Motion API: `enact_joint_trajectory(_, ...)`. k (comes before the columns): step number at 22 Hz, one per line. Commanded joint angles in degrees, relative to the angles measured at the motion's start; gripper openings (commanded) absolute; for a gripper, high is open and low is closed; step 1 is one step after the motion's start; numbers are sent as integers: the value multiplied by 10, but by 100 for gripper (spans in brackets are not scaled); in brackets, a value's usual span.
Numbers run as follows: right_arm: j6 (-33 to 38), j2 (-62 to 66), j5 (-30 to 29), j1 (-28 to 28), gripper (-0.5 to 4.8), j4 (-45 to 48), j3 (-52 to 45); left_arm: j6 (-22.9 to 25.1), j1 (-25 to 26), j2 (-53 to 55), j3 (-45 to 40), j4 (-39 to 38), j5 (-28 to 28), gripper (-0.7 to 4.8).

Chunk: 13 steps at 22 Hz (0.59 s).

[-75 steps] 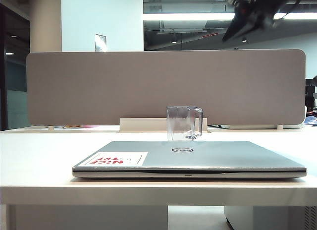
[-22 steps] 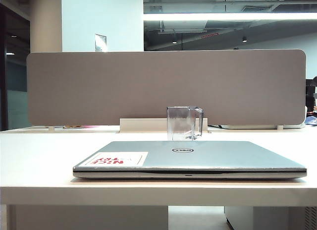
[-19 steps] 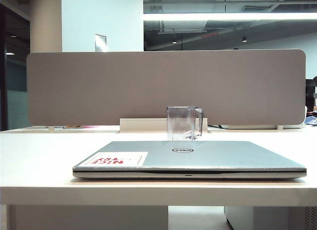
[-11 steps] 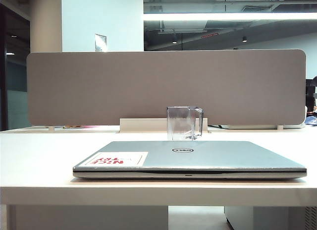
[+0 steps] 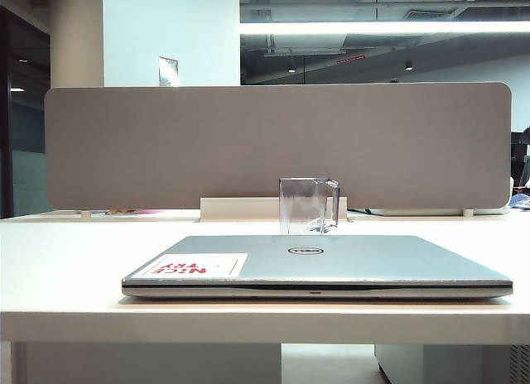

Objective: Pick up the water cup and place it on the side of the laptop away from you.

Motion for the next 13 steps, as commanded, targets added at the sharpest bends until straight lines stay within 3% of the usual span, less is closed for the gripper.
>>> enact_joint_trajectory(1,-3,-1,-6,1,-5,-7,-3,2,0,0,2,3,1,-5)
enact_joint_trajectory(6,-3,-1,-45,1,-1,-47,-3,2,0,0,2,3,1,-5)
enact_joint_trajectory(13,-4,-1,-14,0,-1,-41,-3,2,0,0,2,3,1,-5)
